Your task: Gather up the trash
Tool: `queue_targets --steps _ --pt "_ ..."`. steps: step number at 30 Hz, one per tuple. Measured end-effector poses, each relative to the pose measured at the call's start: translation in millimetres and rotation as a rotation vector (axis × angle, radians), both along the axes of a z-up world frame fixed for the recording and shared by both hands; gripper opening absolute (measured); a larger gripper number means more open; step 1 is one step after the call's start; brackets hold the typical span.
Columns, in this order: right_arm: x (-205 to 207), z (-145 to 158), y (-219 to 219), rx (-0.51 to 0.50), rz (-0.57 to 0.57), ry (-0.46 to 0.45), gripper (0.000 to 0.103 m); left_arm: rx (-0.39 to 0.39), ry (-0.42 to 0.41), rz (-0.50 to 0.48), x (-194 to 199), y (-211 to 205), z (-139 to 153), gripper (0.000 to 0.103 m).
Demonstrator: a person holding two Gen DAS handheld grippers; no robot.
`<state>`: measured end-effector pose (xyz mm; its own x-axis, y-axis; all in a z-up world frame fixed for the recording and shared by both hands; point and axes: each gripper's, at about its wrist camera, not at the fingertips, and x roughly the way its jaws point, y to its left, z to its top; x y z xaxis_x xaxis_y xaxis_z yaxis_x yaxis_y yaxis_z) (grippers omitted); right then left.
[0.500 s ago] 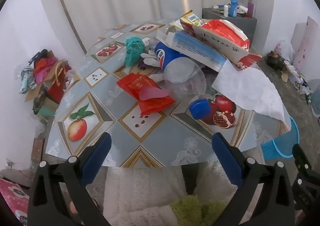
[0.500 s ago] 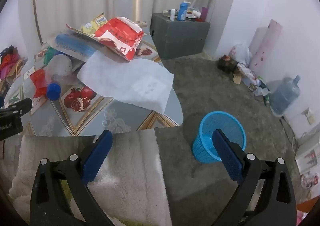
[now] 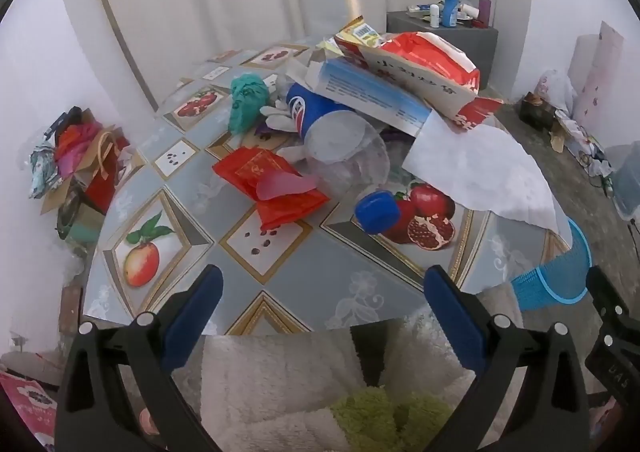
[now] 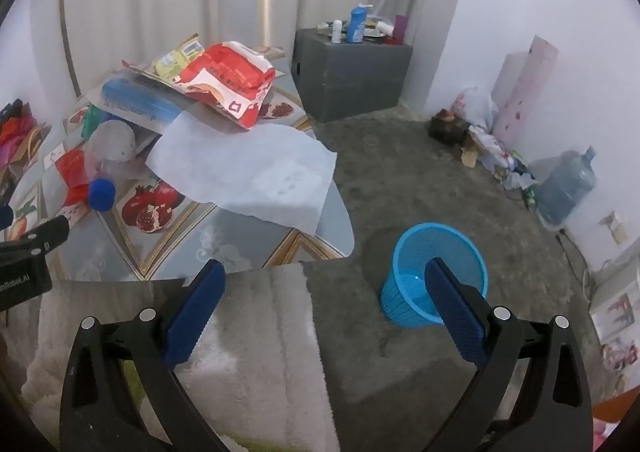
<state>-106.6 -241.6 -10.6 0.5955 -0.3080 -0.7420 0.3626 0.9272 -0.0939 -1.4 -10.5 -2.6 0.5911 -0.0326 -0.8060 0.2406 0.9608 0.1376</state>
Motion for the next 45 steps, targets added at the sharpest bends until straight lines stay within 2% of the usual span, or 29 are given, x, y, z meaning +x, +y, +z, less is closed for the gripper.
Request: queue_targets --steps 45 --pt "0.0 8.9 2.6 -0.006 -0.001 -0.008 0.095 -0.025 -0.024 0.012 1.0 8.5 7.3 0.099"
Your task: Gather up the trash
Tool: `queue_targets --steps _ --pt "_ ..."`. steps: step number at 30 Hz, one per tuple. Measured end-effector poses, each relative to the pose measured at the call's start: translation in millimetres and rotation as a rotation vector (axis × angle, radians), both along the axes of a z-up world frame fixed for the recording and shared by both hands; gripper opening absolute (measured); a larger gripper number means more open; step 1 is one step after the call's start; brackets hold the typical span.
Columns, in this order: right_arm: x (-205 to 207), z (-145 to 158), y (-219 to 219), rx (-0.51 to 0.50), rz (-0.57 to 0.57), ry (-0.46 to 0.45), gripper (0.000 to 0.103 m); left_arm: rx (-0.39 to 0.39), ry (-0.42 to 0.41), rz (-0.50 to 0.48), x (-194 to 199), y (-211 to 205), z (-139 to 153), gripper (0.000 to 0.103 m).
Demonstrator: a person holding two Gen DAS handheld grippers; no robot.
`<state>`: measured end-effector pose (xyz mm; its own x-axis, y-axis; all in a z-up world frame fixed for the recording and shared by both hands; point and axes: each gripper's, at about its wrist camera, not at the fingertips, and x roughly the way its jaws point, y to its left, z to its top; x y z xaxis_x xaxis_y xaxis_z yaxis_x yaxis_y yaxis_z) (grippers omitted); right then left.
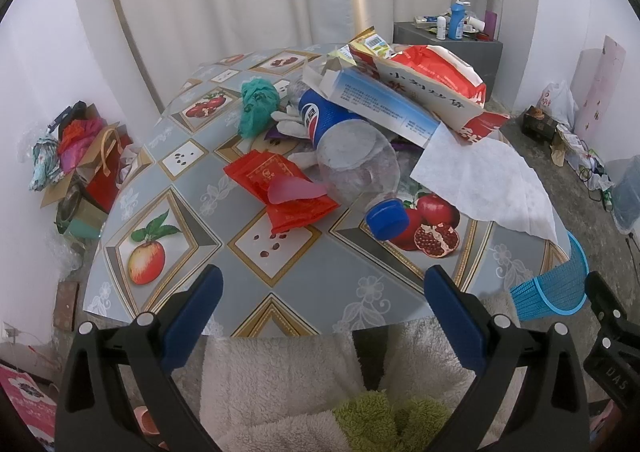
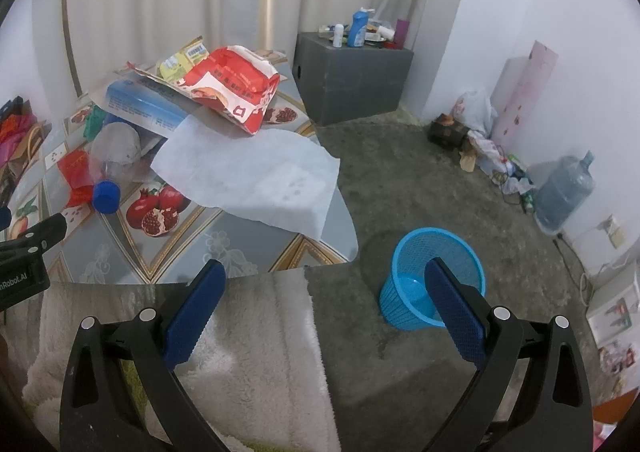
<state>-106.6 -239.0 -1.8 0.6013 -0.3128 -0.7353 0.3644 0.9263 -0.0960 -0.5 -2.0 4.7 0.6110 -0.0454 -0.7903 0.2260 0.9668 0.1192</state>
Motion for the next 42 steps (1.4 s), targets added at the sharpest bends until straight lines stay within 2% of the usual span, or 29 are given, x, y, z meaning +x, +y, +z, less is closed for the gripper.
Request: queue_targets --steps 33,42 --pt "2.4 5.2 9.1 0.002 0.008 -0.005 0.095 -0.006 0.006 0.012 -4.5 8.1 -6.2 0.099" --pt "3.1 10.0 17.3 0.003 0.016 -0.032 0.095 -0.033 -0.01 0.034 -0.1 22.2 -4.0 0.099"
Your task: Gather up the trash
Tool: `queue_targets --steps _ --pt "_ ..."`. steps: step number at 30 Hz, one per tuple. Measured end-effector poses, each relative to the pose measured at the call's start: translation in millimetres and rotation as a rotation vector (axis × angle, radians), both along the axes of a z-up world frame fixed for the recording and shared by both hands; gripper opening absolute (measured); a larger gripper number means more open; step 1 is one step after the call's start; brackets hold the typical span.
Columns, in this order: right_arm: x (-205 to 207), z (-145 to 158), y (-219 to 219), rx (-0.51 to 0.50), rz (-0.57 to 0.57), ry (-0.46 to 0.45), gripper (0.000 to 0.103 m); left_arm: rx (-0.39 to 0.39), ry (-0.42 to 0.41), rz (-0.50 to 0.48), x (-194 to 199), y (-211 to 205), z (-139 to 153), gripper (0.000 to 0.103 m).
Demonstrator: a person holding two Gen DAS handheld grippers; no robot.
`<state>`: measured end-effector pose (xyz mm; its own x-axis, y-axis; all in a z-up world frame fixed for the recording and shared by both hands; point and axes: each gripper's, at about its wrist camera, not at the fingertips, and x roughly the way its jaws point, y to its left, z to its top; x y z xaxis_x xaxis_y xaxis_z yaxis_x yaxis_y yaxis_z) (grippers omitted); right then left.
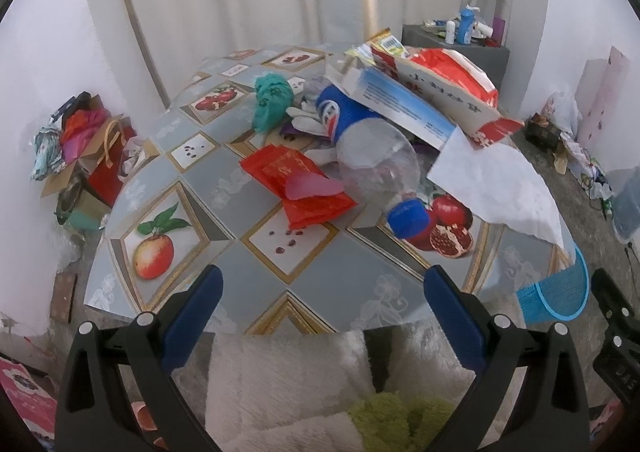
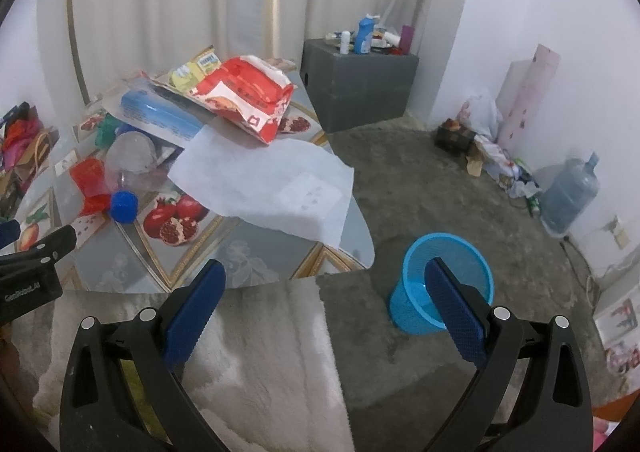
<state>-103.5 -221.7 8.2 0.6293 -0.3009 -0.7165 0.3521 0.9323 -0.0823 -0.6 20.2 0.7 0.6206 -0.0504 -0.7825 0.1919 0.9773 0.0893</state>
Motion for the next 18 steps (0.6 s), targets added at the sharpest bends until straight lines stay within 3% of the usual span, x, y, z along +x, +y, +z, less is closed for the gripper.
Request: queue_targets --steps 10,18 --pt "5.0 15.7 18.1 -0.017 0.021 -0.1 0.095 -0.04 -0.087 0.017 18.4 59.0 6.0 0.099" --pt "21.9 14.7 31.2 -0.01 0.115 -0.124 0.095 -0.232 -0.212 -0.011 26.5 109.4 10.1 0.099"
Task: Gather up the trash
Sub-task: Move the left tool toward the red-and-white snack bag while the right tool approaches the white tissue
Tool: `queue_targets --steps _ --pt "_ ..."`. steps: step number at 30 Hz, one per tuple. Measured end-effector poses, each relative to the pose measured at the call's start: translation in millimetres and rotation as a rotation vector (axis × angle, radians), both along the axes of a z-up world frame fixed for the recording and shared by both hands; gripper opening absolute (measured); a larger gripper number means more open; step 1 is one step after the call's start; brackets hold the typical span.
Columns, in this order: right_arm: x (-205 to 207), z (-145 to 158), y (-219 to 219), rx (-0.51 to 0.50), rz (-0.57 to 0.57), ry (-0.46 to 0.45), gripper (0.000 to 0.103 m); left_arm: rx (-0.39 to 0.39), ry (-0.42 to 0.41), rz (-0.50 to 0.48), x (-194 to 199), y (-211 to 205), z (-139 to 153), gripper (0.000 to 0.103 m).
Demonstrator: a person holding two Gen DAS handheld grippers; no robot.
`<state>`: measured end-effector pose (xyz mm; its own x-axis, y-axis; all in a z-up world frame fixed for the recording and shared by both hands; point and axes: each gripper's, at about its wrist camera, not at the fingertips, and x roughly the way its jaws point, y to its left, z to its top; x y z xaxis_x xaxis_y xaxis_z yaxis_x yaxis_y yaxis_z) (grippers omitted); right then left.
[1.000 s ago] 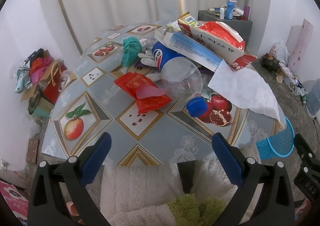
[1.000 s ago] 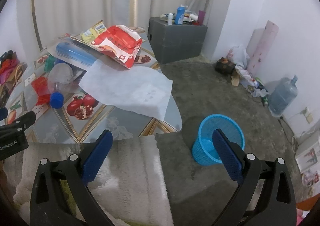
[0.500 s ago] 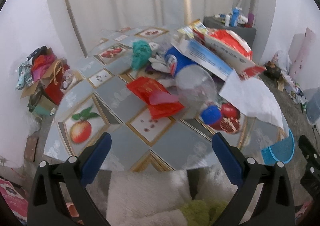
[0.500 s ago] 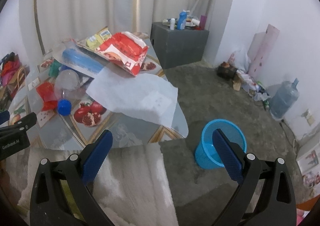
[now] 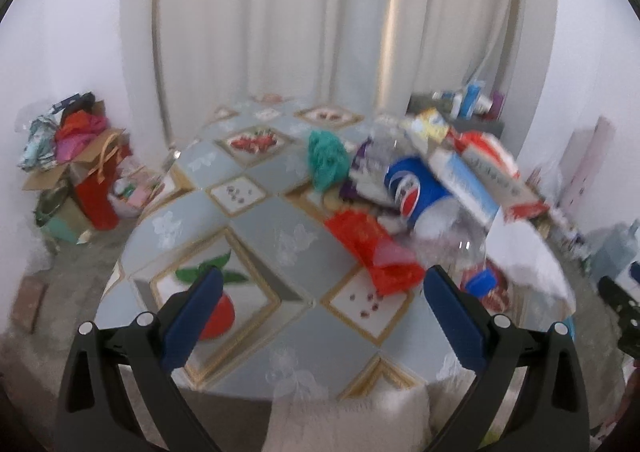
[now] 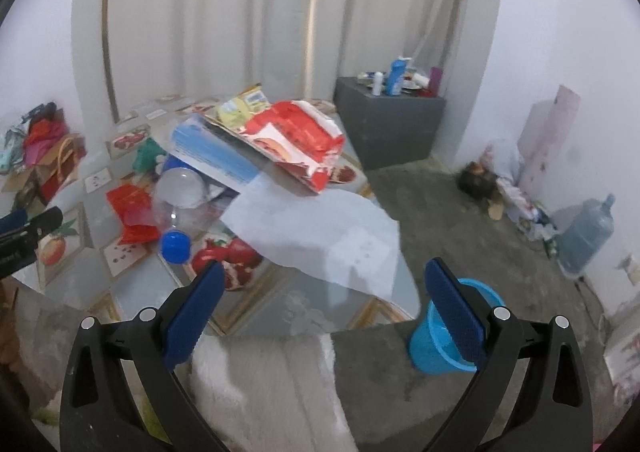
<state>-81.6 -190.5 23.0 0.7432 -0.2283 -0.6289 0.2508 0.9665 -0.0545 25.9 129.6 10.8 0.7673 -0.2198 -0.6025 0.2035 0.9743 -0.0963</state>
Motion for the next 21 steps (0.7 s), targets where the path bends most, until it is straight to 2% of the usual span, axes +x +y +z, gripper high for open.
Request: queue_targets --steps 5,11,18,21 --pt "20.0 1.8 -1.7 0.029 -0.01 -0.003 0.095 -0.029 -0.043 -0.004 16.6 12.6 3.6 0.099" --pt "33.9 7.4 -5.5 0.107 -0.077 -0.037 0.095 -0.089 -0.008 -0.077 52.3 19.5 9.8 0.099" --pt "27.6 -6.1 -25.6 0.203 -0.181 -0.047 0.095 -0.018 0.012 -0.317 72.3 -17.8 12.1 0.098" --pt "14.4 -24.5 -38.5 0.263 -0.231 -0.012 0.089 0.019 0.028 -0.395 69.3 -33.4 3.2 0.098"
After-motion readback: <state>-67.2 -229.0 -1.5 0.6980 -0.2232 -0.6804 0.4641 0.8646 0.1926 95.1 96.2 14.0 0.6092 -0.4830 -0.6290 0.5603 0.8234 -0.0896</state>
